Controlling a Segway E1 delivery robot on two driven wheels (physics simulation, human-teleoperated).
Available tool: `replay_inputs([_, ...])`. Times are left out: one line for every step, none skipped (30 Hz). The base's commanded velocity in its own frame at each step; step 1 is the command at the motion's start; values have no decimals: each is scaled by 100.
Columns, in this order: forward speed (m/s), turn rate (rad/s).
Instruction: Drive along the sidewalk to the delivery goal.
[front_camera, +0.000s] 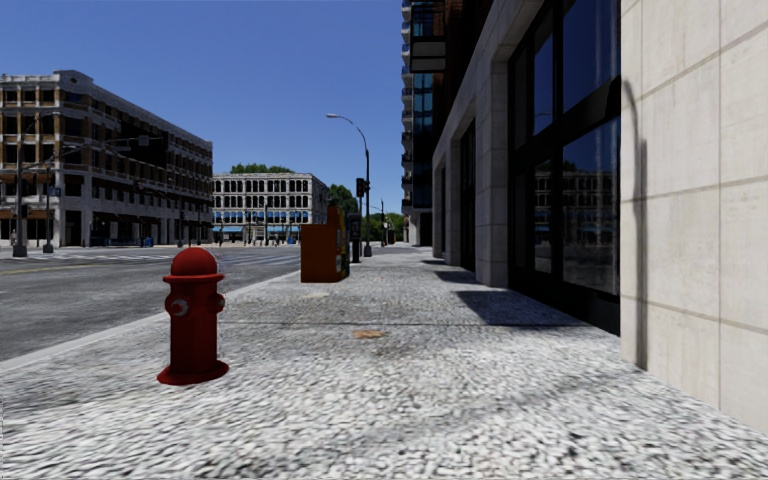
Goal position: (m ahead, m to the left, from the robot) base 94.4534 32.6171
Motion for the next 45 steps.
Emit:
replay_inputs([200,0])
replay_inputs([200,0])
replay_inputs([200,0])
replay_inputs([200,0])
replay_inputs([200,0])
replay_inputs([200,0])
replay_inputs([200,0])
replay_inputs([200,0])
replay_inputs([200,0])
replay_inputs([200,0])
replay_inputs([200,0])
replay_inputs([200,0])
replay_inputs([200,0])
replay_inputs([200,0])
replay_inputs([200,0])
replay_inputs([200,0])
replay_inputs([200,0])
replay_inputs([200,0])
replay_inputs([200,0])
replay_inputs([200,0])
replay_inputs([200,0])
replay_inputs([200,0])
replay_inputs([200,0])
replay_inputs([200,0])
replay_inputs([200,0])
replay_inputs([200,0])
replay_inputs([200,0])
replay_inputs([200,0])
replay_inputs([200,0])
replay_inputs([200,0])
replay_inputs([200,0])
replay_inputs([200,0])
replay_inputs([200,0])
replay_inputs([200,0])
replay_inputs([200,0])
replay_inputs([200,0])
replay_inputs([200,0])
replay_inputs([200,0])
replay_inputs([200,0])
replay_inputs([200,0])
replay_inputs([200,0])
replay_inputs([200,0])
replay_inputs([200,0])
replay_inputs([200,0])
replay_inputs([200,0])
